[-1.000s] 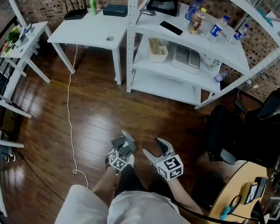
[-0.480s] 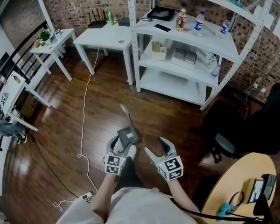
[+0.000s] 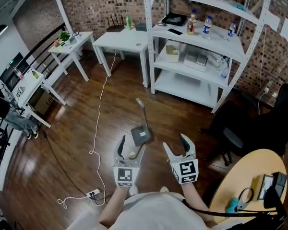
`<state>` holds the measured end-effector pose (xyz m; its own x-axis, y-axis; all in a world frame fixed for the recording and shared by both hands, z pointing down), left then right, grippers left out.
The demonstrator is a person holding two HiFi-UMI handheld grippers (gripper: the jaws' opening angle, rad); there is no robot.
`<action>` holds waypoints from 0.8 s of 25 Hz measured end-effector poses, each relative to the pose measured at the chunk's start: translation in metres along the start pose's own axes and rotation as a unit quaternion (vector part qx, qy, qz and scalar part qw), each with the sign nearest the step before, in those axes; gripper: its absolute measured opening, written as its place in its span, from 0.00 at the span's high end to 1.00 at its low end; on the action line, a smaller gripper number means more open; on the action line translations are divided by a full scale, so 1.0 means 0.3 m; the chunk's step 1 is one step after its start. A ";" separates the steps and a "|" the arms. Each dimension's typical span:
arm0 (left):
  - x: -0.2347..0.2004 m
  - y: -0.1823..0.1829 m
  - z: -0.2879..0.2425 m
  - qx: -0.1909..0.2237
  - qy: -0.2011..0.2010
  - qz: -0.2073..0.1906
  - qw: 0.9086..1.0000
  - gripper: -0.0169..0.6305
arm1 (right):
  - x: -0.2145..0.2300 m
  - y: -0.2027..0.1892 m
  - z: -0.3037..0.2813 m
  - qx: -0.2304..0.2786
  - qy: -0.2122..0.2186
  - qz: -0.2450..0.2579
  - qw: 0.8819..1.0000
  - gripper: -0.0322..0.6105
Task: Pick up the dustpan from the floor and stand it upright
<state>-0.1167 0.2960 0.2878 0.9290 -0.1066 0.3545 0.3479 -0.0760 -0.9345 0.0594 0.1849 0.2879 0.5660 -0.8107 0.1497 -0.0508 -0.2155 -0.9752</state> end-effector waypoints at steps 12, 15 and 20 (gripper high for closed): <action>-0.193 0.011 0.272 0.028 0.027 0.041 0.998 0.42 | -0.373 0.055 -0.010 0.012 0.056 0.011 0.998 0.52; -0.182 -0.015 0.290 0.029 0.023 0.047 0.998 0.42 | -0.381 0.024 0.000 0.007 0.051 0.008 0.999 0.52; -0.203 0.020 0.278 0.035 0.006 0.036 0.999 0.42 | -0.375 0.063 -0.018 0.012 0.038 0.012 0.999 0.54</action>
Point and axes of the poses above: the fingertips, and each gripper's own axes: z backward along the fingers, x to its right, y out of its top, the point moved 7 cm from there along z, backward along the fingers, and after that the axes turned 13 degrees about -z, right-handed, at the moved point
